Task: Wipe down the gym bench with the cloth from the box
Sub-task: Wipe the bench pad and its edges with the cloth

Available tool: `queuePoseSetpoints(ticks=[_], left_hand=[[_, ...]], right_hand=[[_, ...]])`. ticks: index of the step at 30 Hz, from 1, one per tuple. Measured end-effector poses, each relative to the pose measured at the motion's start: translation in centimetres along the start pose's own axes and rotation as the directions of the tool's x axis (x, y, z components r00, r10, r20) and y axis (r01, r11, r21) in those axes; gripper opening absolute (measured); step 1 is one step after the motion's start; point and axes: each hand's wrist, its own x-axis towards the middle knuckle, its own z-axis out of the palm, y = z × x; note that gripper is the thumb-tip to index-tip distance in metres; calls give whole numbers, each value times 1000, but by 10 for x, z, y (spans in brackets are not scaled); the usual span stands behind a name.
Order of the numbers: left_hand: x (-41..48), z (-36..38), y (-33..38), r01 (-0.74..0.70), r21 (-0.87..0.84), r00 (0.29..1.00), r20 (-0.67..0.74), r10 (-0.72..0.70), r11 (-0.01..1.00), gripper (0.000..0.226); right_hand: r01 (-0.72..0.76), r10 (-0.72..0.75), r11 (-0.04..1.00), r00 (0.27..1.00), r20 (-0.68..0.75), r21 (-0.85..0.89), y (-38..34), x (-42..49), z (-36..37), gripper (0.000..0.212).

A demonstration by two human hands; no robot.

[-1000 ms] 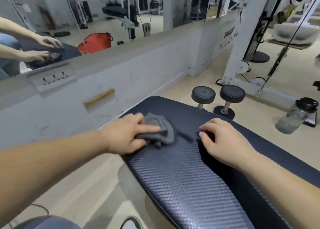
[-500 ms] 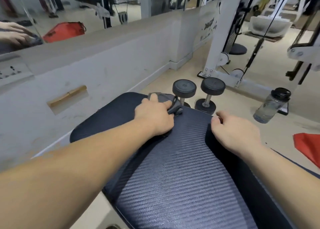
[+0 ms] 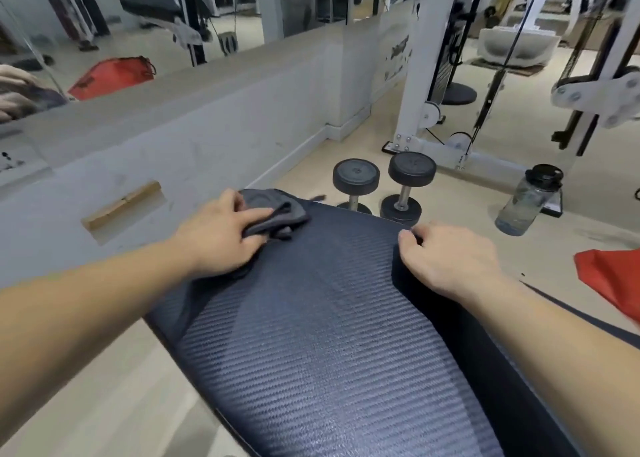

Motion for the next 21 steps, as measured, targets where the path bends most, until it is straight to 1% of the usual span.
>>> queuePoseSetpoints(ticks=[2,5,7,9,10,11,13,14,16,17,19,21], left_hand=[[19,2,-6,102,36,995,-24,-101,994,52],[48,3,9,176,80,984,-43,-173,981,50],[68,0,21,203,75,979,-12,-202,976,49],[86,-2,39,200,58,978,56,-203,978,47],[94,-3,55,171,46,980,91,-174,984,46],[99,-2,75,114,23,985,125,-116,993,46],[101,6,126,-41,-27,982,185,45,999,44],[98,11,151,-109,-43,972,206,115,993,41],[93,18,184,-192,-62,957,210,201,979,38],[91,20,189,-218,-65,955,190,226,974,38],[87,18,178,-248,-85,956,143,258,965,38],[86,13,150,-231,-86,965,107,239,969,38]], right_hand=[[-8,8,1000,1000,-13,-28,0,5,-3,41],[13,-17,997,998,-61,-76,-3,8,-2,41],[14,-20,996,997,-74,-84,-5,7,2,41],[14,-21,996,997,-76,-85,-7,5,5,41],[14,-21,996,997,-77,-82,-7,5,6,41],[13,-19,997,997,-77,-78,-7,5,7,42],[6,-11,997,997,-74,-72,-9,5,8,43],[2,-7,997,997,-73,-73,-11,5,9,43],[-11,6,997,998,-57,-82,-11,3,8,39],[-18,14,996,999,-44,-82,-11,2,7,37],[-30,29,997,1000,-12,-71,-11,0,4,38],[-55,56,997,998,19,-49,-12,1,3,44]])
